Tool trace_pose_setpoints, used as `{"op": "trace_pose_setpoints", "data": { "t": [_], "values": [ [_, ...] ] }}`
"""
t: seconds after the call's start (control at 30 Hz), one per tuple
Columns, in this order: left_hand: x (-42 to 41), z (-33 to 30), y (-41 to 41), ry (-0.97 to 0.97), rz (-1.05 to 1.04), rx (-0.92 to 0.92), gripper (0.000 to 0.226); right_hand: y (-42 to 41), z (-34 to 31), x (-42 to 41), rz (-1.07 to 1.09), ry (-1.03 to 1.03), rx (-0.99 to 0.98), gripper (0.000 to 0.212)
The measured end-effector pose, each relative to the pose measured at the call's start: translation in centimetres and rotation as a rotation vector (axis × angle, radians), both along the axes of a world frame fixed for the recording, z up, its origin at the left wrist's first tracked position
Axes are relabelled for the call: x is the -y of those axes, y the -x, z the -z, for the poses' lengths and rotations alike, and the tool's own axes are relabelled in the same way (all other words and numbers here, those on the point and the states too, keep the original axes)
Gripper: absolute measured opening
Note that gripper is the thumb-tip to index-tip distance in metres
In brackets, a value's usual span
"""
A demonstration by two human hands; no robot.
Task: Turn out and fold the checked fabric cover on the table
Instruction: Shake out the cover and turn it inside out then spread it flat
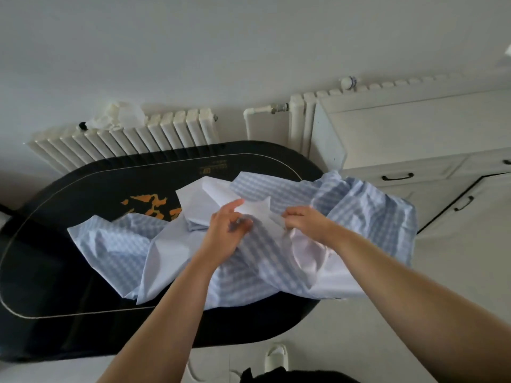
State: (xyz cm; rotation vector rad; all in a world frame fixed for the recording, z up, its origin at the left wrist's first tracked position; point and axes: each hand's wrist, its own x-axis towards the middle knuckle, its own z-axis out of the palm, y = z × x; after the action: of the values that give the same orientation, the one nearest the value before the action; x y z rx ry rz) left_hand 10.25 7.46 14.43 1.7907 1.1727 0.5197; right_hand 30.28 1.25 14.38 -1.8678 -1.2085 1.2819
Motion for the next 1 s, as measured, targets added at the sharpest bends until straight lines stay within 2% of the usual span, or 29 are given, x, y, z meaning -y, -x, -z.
{"op": "trace_pose_setpoints", "data": {
  "t": [0.07, 0.1, 0.2, 0.23, 0.33, 0.4, 0.43, 0.53, 0.57, 0.63, 0.7, 0.77, 0.83, 0.9, 0.93, 1.0],
  "values": [
    [0.6, -2.4, -2.6, -0.043, 0.150, 0.021, 0.054, -2.0, -3.3, 2.5, -0.008, -0.069, -0.167, 0.006],
    [1.1, -3.7, -4.2, -0.083, 0.256, -0.006, 0.052, -3.1, -4.5, 3.7, -0.024, -0.124, -0.242, 0.007],
    [2.4, -6.8, -9.0, -0.275, 0.589, -0.099, 0.019, -7.0, -6.6, 7.7, -0.026, -0.246, -0.425, 0.017],
    [3.1, -7.6, -10.8, -0.345, 0.654, -0.118, 0.017, -8.6, -7.3, 9.5, -0.004, -0.269, -0.457, 0.017],
    [4.5, -9.1, -14.2, -0.471, 0.664, -0.103, 0.040, -12.0, -8.1, 13.1, 0.071, -0.281, -0.493, 0.015],
    [6.8, -9.1, -16.5, -0.434, 0.667, -0.042, 0.038, -14.9, -8.3, 15.8, 0.118, -0.234, -0.464, 0.019],
    [8.6, -8.8, -17.6, -0.443, 0.676, -0.014, 0.034, -16.2, -8.5, 17.1, 0.119, -0.167, -0.412, 0.028],
    [14.6, -6.9, -20.7, -0.498, 0.776, 0.053, 0.022, -19.7, -8.4, 20.5, 0.033, 0.201, -0.064, 0.086],
    [16.7, -6.2, -21.7, -0.513, 0.820, 0.070, 0.019, -20.6, -7.9, 21.4, 0.033, 0.289, 0.059, 0.093],
    [20.5, -4.7, -23.4, -0.509, 0.889, 0.098, 0.024, -22.0, -6.0, 23.1, 0.041, 0.380, 0.173, 0.091],
    [23.9, -3.2, -24.8, -0.438, 0.933, 0.120, 0.029, -23.1, -3.8, 25.1, -0.002, 0.500, 0.133, 0.094],
    [26.8, -1.6, -25.8, -0.374, 0.960, 0.143, 0.028, -23.8, -1.8, 27.4, -0.048, 0.580, 0.086, 0.072],
    [28.9, -0.3, -26.6, -0.335, 0.955, 0.152, 0.022, -24.3, -0.3, 29.7, -0.039, 0.554, 0.106, 0.051],
    [30.6, 0.5, -27.3, -0.261, 0.943, 0.159, 0.012, -24.3, 0.9, 31.7, -0.012, 0.509, 0.071, 0.055],
    [31.4, 0.8, -27.7, -0.189, 0.930, 0.158, 0.009, -24.4, 1.8, 32.7, -0.006, 0.491, 0.044, 0.054],
    [33.5, 1.1, -28.4, 0.036, 0.885, 0.141, 0.011, -24.7, 3.3, 34.6, 0.058, 0.466, -0.014, 0.036]
  ]
}}
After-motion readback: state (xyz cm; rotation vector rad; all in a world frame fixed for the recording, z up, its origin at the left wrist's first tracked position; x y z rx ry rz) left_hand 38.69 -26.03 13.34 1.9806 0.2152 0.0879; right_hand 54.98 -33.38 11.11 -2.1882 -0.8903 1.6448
